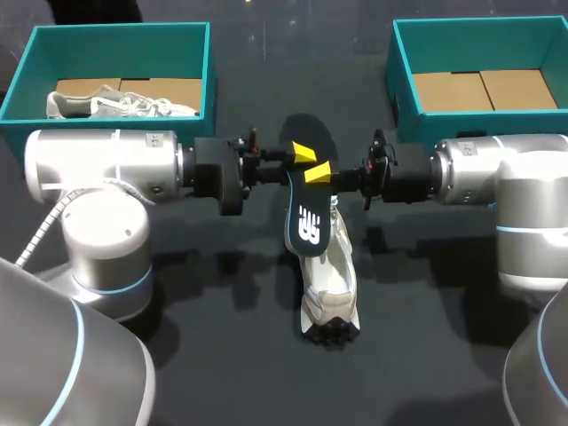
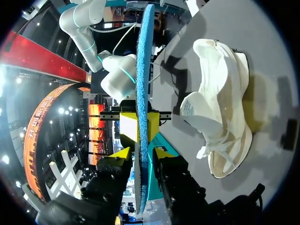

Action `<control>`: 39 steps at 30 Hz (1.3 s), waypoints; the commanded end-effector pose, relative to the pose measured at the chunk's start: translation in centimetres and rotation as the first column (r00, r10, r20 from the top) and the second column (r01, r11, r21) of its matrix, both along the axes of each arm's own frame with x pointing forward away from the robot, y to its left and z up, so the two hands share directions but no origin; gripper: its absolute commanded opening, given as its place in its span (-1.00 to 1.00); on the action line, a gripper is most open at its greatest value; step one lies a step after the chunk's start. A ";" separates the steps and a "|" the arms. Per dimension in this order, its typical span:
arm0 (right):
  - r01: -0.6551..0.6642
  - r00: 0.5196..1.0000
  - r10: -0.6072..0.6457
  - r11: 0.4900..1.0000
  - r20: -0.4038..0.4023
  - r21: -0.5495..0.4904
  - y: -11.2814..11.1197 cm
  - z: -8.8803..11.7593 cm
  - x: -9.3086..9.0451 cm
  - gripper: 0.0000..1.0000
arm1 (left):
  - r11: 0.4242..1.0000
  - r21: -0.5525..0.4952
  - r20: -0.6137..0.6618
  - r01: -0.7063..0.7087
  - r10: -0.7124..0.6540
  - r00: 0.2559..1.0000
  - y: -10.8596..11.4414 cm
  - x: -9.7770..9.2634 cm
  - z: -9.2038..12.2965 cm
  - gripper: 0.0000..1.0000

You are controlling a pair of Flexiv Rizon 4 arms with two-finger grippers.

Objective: Take the shoe out of the shoebox, open the shoe tongue, remove and reinsert the insole, then place the shoe into the shoebox

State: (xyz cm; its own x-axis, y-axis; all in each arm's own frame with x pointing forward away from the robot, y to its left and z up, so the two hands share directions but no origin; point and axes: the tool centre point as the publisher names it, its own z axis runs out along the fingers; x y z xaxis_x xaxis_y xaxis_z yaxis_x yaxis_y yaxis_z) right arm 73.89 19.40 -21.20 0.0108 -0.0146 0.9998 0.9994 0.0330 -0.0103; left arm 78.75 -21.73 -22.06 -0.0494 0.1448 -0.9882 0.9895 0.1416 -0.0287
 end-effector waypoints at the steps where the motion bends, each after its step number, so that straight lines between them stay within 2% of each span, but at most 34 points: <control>1: 0.000 1.000 0.000 1.000 0.000 -0.002 0.0 0.0 -0.1 -1.00 | 1.000 -0.001 0.004 0.001 -0.001 1.000 -0.4 0.1 -0.1 -0.52; 5: 0.000 1.000 0.000 1.000 0.000 -0.002 0.0 0.0 -0.1 -1.00 | 1.000 -0.003 0.007 0.004 -0.004 1.000 -0.5 0.1 -0.2 -0.65; 11: 0.000 1.000 0.000 1.000 0.000 -0.002 0.0 0.0 -0.1 -1.00 | 1.000 -0.006 0.012 0.011 -0.011 1.000 -0.7 0.1 -0.2 -1.00; 18: 0.000 1.000 0.000 1.000 0.000 -0.002 0.0 0.0 -0.1 -1.00 | 1.000 -0.002 0.019 0.013 -0.013 1.000 -0.5 0.0 -0.3 -1.00; 19: 0.003 1.000 -0.003 1.000 -0.001 0.002 -0.1 0.0 -0.1 -0.26 | 1.000 -0.003 0.019 0.012 -0.012 1.000 -0.4 0.0 -0.2 -1.00; 20: 0.002 1.000 -0.002 1.000 -0.003 0.003 -0.2 -0.1 -0.1 1.00 | 1.000 -0.003 0.019 0.011 -0.011 1.000 -0.3 0.0 -0.2 -1.00; 23: 0.004 1.000 -0.004 1.000 0.003 0.005 -0.9 -0.2 -0.2 1.00 | 1.000 -0.003 0.018 0.005 -0.005 1.000 0.3 0.0 -0.1 -1.00; 28: 0.006 0.999 -0.006 1.000 0.031 -0.006 -3.2 -0.4 -0.7 1.00 | 1.000 0.003 0.016 -0.006 0.006 1.000 2.0 -0.3 0.2 -1.00; 32: -0.042 0.992 0.048 0.998 0.119 -0.057 -5.2 -0.3 -1.3 1.00 | 1.000 0.009 0.009 -0.015 0.015 1.000 3.4 -0.6 0.4 -1.00; 39: -0.042 0.992 0.048 0.998 0.119 -0.057 -5.2 -0.3 -1.3 1.00 | 0.999 0.023 -0.012 -0.029 0.029 1.000 5.6 -2.0 1.2 -1.00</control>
State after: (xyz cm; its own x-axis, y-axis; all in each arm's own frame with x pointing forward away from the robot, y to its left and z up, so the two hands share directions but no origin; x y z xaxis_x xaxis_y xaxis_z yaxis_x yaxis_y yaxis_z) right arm 72.88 14.34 -21.71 -0.1118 0.0309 0.9932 0.9907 0.0813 0.1090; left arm 78.17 -18.08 -21.53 -0.0633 0.1582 -0.9854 0.9855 0.1654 -0.0368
